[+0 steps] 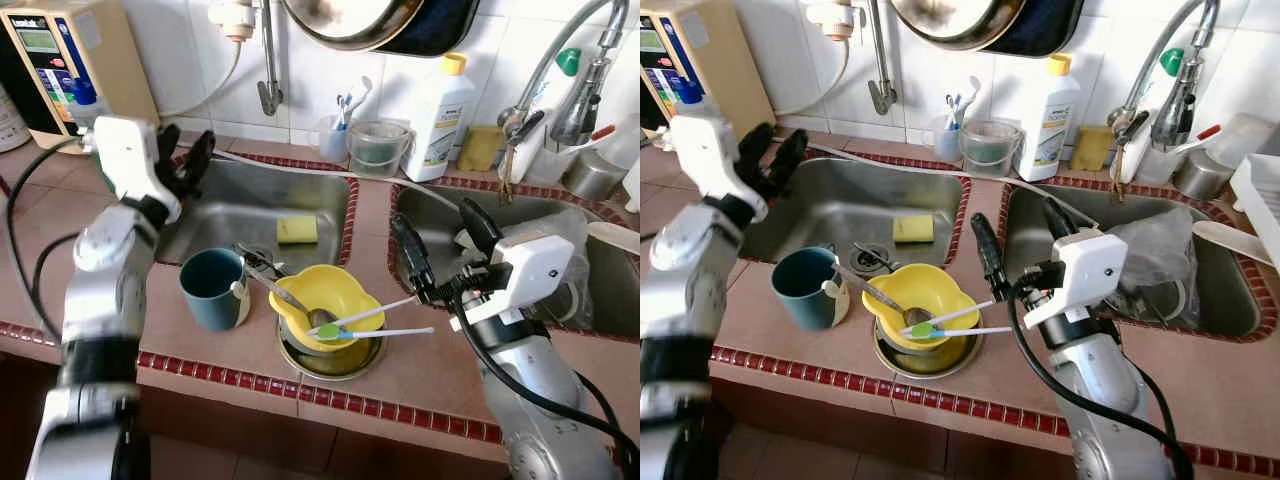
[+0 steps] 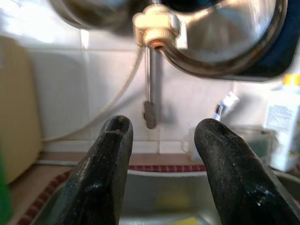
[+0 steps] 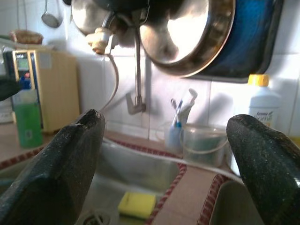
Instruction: Kitchen organization
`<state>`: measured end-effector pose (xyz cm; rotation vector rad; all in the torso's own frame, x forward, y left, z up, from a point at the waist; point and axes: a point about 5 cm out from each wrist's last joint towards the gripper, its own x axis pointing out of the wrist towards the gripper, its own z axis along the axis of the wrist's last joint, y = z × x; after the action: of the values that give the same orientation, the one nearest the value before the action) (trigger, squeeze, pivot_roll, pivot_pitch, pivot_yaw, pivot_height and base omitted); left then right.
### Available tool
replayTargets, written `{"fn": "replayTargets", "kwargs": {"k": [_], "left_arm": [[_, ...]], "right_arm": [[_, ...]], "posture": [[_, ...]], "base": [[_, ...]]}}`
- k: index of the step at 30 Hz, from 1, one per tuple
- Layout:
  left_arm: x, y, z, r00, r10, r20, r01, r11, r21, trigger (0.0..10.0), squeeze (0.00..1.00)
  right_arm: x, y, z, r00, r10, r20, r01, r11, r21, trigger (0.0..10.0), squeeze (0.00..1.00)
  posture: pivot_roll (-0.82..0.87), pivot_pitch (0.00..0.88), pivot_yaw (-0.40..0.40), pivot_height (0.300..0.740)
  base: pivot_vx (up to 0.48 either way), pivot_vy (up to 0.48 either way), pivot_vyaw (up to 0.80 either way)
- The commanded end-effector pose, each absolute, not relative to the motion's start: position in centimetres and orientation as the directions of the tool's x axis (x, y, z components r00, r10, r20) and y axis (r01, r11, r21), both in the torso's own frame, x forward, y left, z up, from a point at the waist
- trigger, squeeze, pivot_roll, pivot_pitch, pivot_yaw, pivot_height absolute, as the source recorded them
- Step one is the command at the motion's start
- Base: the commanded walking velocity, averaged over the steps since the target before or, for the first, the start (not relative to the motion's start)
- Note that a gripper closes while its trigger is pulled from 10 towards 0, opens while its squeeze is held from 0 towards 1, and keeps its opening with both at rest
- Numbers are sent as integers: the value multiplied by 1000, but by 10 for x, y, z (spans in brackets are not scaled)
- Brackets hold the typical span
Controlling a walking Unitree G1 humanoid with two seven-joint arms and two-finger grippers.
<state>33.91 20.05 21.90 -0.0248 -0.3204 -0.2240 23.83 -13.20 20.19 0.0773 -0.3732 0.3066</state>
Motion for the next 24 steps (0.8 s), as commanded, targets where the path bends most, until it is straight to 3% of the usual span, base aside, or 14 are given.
{"fn": "replayTargets", "kwargs": {"k": [1,10,24], "left_arm": [[332,197,226,914,-195,356,209,978,0,10000,0],[305,181,196,933,-211,293,221,975,-2,10000,0],[301,196,192,952,-222,212,220,975,35,10000,0]], "right_arm": [[240,-129,201,884,270,380,-299,954,17,10000,0],[241,-125,190,889,240,391,-263,965,6,10000,0],[233,-125,165,903,259,342,-258,965,-48,10000,0]], "posture": [[32,0,-17,740],[47,0,-32,740],[45,0,-19,740]], "base": [[0,0,0],[0,0,0],[0,0,0]]}}
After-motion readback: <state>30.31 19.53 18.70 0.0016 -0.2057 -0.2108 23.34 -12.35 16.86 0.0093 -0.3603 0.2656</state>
